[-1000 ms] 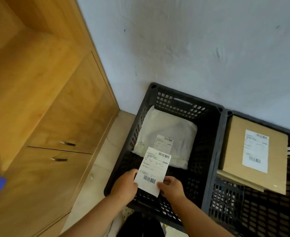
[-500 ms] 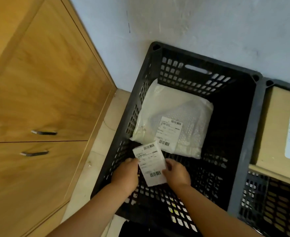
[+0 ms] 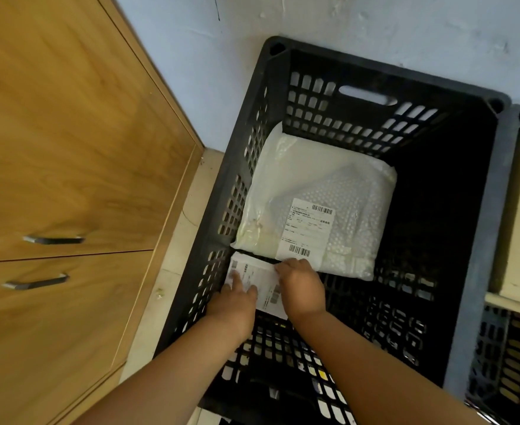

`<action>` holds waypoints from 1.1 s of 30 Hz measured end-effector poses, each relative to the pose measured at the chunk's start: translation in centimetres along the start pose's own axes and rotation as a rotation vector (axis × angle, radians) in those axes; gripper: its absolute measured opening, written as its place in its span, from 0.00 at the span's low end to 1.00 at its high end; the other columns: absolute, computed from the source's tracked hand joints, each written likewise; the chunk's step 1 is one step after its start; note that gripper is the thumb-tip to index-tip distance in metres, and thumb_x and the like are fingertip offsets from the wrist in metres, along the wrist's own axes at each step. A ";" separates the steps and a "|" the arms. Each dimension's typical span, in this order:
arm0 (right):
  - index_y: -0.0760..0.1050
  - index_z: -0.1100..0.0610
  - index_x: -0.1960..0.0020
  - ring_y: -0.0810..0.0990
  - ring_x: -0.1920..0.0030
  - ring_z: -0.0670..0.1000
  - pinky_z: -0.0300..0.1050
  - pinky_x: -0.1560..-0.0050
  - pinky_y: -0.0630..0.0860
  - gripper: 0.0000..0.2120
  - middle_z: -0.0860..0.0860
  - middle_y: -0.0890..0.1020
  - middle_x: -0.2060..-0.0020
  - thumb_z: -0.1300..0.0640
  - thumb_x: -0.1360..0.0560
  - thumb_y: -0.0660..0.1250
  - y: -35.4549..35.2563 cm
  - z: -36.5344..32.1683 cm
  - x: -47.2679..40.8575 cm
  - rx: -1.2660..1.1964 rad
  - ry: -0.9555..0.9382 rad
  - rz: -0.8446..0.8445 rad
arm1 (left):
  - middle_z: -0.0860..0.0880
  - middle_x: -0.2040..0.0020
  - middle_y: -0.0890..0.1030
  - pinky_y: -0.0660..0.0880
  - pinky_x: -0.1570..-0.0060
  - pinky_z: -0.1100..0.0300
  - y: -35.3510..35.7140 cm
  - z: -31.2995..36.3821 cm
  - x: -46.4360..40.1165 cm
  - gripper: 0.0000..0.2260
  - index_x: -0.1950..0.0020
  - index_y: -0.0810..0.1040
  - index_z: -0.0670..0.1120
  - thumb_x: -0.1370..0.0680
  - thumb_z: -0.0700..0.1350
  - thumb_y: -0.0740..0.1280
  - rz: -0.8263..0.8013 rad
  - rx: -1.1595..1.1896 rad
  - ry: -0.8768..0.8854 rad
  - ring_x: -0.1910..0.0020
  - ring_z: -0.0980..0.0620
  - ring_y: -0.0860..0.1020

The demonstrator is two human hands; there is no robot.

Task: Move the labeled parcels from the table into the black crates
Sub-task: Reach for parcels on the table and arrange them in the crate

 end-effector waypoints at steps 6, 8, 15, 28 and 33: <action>0.76 0.58 0.43 0.78 0.48 0.54 0.45 0.58 0.77 0.15 0.53 0.78 0.47 0.65 0.29 0.68 1.0 1.7 3.5 -0.187 0.302 0.048 | 0.39 0.24 0.36 0.55 0.27 0.47 0.4 0.3 -0.8 0.35 0.23 0.49 0.53 0.24 0.35 0.62 -0.078 -0.050 0.015 0.24 0.38 0.47; 0.69 0.56 0.37 0.76 0.45 0.52 0.42 0.55 0.73 0.15 0.52 0.76 0.43 0.61 0.23 0.63 1.4 2.2 4.2 -0.296 0.456 -0.078 | 0.40 0.24 0.35 0.53 0.26 0.47 0.4 0.4 -1.1 0.36 0.22 0.48 0.53 0.24 0.35 0.63 -0.092 -0.080 0.019 0.24 0.38 0.45; 0.66 0.56 0.34 0.77 0.50 0.49 0.38 0.54 0.73 0.20 0.53 0.79 0.44 0.65 0.24 0.63 1.8 1.0 3.1 -0.632 0.569 -0.198 | 0.42 0.24 0.33 0.49 0.26 0.46 0.9 -0.2 -2.3 0.37 0.22 0.46 0.54 0.24 0.33 0.61 -0.053 -0.064 0.026 0.24 0.39 0.39; 0.66 0.54 0.32 0.78 0.48 0.49 0.45 0.46 0.78 0.23 0.49 0.77 0.46 0.69 0.25 0.62 0.1 1.5 3.7 -0.694 0.517 -0.258 | 0.44 0.22 0.39 0.53 0.25 0.49 0.8 -0.3 -2.4 0.31 0.23 0.50 0.54 0.21 0.38 0.60 0.086 0.034 0.074 0.23 0.43 0.45; 0.68 0.56 0.32 0.71 0.49 0.43 0.32 0.52 0.69 0.20 0.49 0.75 0.43 0.67 0.23 0.61 -4.5 1.5 4.8 -0.612 0.416 -0.238 | 0.45 0.22 0.52 0.59 0.28 0.51 -2.1 0.6 0.8 0.26 0.24 0.57 0.52 0.20 0.41 0.59 0.219 0.078 0.098 0.25 0.45 0.56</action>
Point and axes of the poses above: each hand's wrist, its own x-axis away from the middle knuckle, its own y-axis out of the palm, z = x × y, the point moved 1 cm from there along -x, towards the middle knuckle
